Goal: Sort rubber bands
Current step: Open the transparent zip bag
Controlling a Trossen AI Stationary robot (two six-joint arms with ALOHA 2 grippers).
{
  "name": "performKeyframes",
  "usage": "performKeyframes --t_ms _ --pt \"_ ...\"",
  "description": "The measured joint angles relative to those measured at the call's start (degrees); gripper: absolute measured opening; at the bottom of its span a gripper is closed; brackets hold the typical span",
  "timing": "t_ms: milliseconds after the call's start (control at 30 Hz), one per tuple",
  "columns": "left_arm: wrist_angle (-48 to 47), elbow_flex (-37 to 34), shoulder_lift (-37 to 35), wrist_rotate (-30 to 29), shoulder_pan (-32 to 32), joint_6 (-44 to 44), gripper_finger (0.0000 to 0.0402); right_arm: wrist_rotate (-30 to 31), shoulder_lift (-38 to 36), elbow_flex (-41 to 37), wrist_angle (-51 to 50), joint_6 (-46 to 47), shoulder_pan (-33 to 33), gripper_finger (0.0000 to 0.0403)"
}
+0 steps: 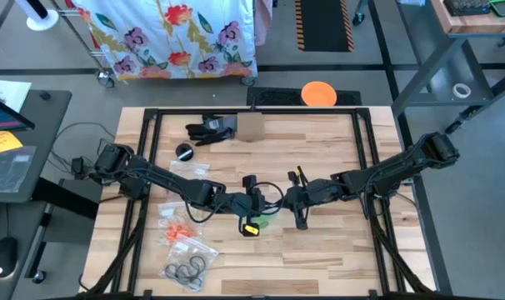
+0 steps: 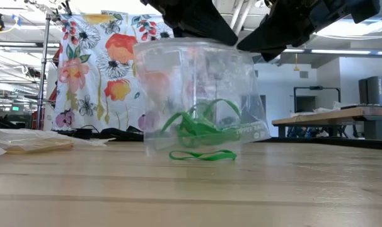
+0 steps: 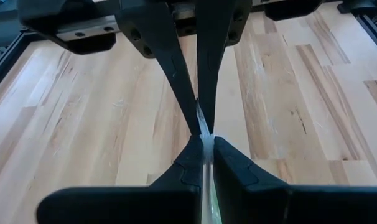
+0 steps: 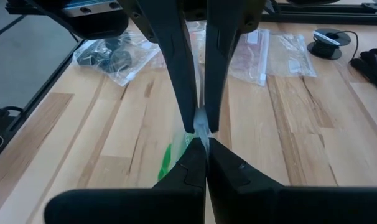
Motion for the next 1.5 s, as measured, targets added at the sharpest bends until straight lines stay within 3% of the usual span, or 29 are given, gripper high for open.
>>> performKeyframes --t_ms 400,900,1133,1500 --pt "-7.05 1.88 0.00 0.20 -0.80 -2.13 0.0007 1.00 -0.09 0.00 -0.88 0.13 -0.01 0.0000" --pt "-26.10 6.44 -1.26 0.71 -3.40 -9.25 0.0007 4.13 -0.79 2.73 -5.84 -0.64 1.62 0.0000" --pt "-32.46 6.40 -3.69 -4.46 -6.86 -14.58 0.0005 4.20 -1.25 2.80 -5.55 -0.74 1.73 0.0000" --pt "-31.04 6.29 -3.69 -9.06 -7.91 -14.92 0.0005 3.01 -1.03 2.71 -0.48 2.06 1.35 0.0017"
